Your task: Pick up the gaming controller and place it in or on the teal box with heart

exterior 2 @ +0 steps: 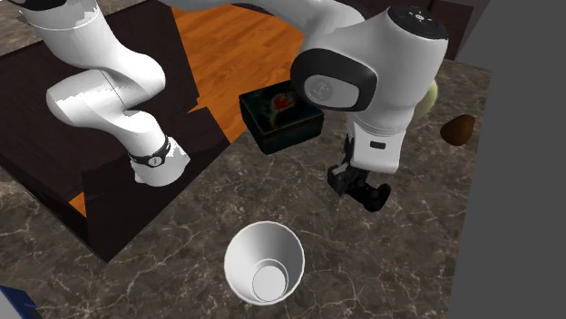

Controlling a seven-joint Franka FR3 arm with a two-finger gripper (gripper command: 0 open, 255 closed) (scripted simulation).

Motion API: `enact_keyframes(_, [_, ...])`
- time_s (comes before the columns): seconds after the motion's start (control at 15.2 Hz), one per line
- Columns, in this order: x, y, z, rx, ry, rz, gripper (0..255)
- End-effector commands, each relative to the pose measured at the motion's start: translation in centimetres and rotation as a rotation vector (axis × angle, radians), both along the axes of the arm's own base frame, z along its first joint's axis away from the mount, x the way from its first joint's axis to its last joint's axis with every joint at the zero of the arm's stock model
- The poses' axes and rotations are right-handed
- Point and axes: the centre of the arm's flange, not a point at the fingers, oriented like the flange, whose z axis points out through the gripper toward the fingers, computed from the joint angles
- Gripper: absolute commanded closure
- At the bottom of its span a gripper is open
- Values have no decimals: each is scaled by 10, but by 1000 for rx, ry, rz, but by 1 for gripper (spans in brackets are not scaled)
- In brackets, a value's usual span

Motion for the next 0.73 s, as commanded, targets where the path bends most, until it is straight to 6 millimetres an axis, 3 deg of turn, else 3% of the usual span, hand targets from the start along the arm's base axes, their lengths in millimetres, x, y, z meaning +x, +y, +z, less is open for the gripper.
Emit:
enact_keyframes(0.0, [1, -1, 12, 0, 0, 0, 255])
enact_keyframes(0.66, [1, -1, 65, 0, 0, 0, 255])
